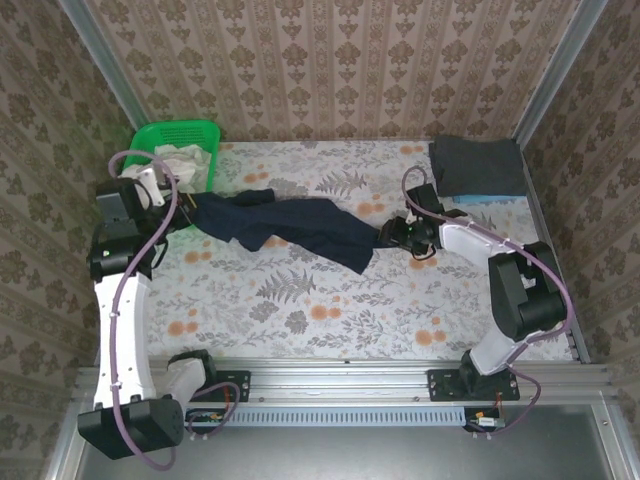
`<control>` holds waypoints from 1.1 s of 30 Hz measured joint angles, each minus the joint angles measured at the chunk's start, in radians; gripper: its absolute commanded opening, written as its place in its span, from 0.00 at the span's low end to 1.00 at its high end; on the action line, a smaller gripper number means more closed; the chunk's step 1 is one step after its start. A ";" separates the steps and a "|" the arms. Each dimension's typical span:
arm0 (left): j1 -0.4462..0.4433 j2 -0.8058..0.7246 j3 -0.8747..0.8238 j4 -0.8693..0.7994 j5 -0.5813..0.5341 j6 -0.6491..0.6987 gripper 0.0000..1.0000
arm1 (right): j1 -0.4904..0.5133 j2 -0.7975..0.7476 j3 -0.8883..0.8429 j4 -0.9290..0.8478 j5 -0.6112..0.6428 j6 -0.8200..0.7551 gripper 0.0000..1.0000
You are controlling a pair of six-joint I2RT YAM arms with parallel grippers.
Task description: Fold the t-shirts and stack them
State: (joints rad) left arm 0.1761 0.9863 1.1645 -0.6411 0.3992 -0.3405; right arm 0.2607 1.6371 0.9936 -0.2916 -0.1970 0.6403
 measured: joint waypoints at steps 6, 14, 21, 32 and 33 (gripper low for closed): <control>0.043 0.000 0.023 -0.003 0.039 -0.004 0.00 | 0.009 0.025 -0.001 0.090 -0.048 0.052 0.60; 0.060 0.001 0.023 -0.006 0.064 -0.004 0.00 | 0.028 0.088 0.029 0.143 -0.078 0.074 0.59; 0.068 0.013 0.019 0.002 0.081 -0.008 0.00 | 0.037 0.111 0.022 0.159 -0.097 0.066 0.17; 0.034 0.180 0.200 0.042 0.099 -0.061 0.00 | 0.037 -0.003 0.364 -0.174 0.089 -0.101 0.00; 0.018 0.213 0.253 0.052 0.095 -0.061 0.00 | 0.031 -0.005 0.447 -0.204 0.114 -0.126 0.00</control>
State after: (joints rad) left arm 0.1936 1.1995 1.4174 -0.5892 0.4946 -0.4011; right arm 0.2916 1.6321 1.4410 -0.4953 -0.0826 0.5144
